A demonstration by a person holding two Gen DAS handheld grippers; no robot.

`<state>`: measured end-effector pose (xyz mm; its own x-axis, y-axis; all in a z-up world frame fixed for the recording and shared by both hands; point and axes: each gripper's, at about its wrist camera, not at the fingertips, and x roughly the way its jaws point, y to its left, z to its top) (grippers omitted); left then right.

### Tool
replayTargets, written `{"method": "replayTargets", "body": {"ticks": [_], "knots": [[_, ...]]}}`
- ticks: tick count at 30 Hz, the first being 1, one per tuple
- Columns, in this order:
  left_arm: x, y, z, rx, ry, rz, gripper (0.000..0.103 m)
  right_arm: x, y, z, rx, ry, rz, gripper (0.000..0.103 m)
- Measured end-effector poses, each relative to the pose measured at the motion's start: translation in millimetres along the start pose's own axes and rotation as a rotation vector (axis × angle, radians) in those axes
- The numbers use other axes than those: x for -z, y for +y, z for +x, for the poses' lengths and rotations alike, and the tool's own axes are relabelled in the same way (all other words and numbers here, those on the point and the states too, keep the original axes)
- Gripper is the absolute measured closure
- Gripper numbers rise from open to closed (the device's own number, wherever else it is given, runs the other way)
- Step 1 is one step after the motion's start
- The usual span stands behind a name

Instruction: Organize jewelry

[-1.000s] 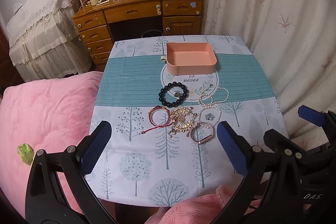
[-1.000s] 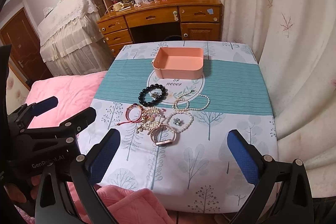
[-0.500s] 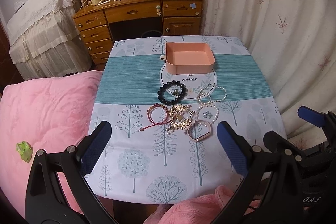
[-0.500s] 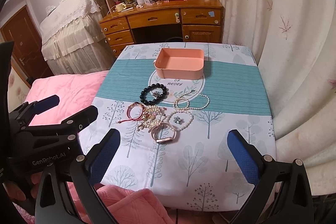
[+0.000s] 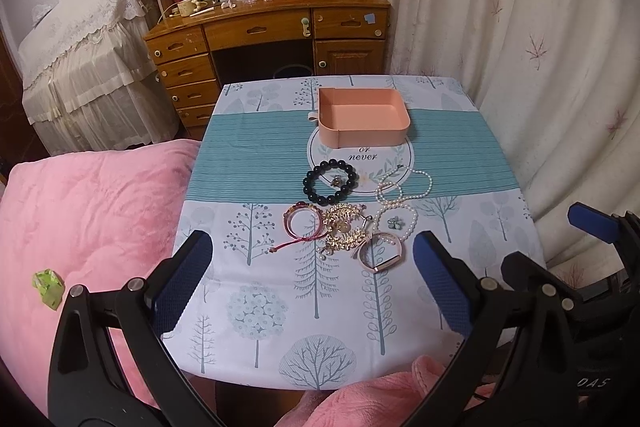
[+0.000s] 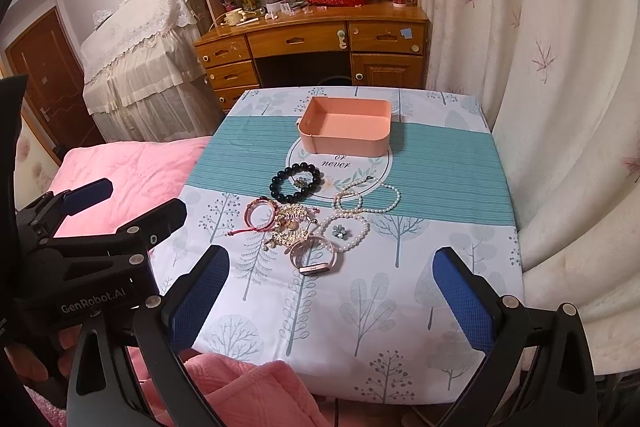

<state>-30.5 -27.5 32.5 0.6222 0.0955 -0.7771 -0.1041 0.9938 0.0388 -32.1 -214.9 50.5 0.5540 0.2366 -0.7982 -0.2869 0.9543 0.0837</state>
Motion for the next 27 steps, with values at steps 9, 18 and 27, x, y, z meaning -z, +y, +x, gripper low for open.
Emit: {"method": "replayTargets", "body": {"ticks": [9,18,27], "knots": [[0,-6,0,0.012,0.000,0.009,0.003,0,-1,-3,-0.011,-0.002,0.012,0.000],[2,-2,4,0.050,0.012,0.000,0.003,2,-7,-11,-0.020,-0.001,0.016,0.000],[7,-1,17,0.024,0.045,0.018,0.003,4,-4,-6,-0.015,0.021,0.029,0.000]]}}
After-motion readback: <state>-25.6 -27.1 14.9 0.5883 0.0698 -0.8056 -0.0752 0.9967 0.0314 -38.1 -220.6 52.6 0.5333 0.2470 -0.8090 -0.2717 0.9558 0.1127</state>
